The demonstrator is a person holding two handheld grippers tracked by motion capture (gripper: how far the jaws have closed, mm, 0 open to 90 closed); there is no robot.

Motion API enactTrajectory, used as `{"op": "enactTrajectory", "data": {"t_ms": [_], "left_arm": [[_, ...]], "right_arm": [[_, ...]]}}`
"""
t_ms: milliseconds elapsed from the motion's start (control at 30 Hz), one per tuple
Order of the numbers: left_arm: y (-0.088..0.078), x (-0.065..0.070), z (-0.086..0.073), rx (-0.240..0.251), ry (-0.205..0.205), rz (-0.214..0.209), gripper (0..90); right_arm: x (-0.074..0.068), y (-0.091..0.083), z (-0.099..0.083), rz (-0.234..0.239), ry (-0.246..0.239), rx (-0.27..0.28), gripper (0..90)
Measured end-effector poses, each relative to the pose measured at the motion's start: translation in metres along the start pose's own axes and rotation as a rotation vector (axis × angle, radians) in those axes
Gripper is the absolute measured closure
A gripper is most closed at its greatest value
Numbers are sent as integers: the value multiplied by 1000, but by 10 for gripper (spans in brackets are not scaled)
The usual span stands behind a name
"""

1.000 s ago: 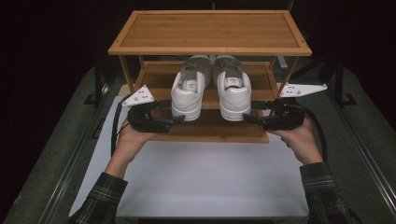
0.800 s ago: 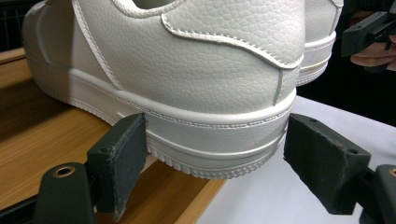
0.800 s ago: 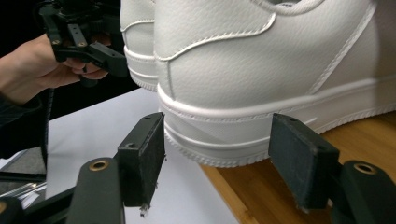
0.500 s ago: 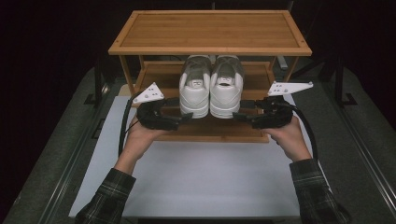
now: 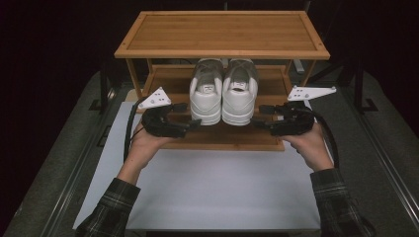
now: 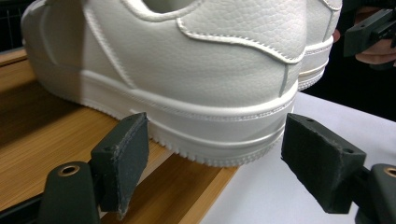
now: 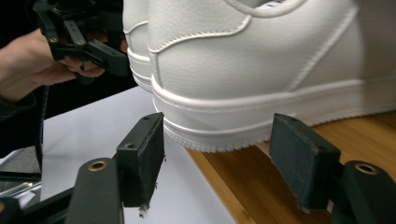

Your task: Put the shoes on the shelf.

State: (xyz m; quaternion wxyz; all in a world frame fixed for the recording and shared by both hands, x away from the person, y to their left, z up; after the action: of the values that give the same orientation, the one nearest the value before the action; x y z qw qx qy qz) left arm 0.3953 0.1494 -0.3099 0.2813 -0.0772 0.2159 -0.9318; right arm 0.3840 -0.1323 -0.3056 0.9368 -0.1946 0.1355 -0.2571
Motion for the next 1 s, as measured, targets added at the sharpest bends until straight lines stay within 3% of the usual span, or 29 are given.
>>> {"op": "enactTrajectory", "data": {"t_ms": [533, 1000], "left_arm": [[-45, -10, -22, -67, 24, 48, 191], [-84, -17, -54, -127, 32, 126, 161]], "right_arm": [[8, -35, -15, -105, 2, -42, 268], [13, -53, -61, -203, 40, -89, 150]]}}
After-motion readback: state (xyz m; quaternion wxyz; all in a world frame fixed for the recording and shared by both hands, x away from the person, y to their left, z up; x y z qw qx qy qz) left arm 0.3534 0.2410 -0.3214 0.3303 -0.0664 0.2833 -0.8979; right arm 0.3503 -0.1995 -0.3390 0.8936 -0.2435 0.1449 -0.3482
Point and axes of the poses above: each handheld gripper's, and its own axes: y roughly forward along the jaws, z roughly out of its top, x roughly to its right, the point moved 6 cm from there along y, roughly forward along the jaws, and after that the axes turned 4 degrees about -x, right-handed, at the moved point
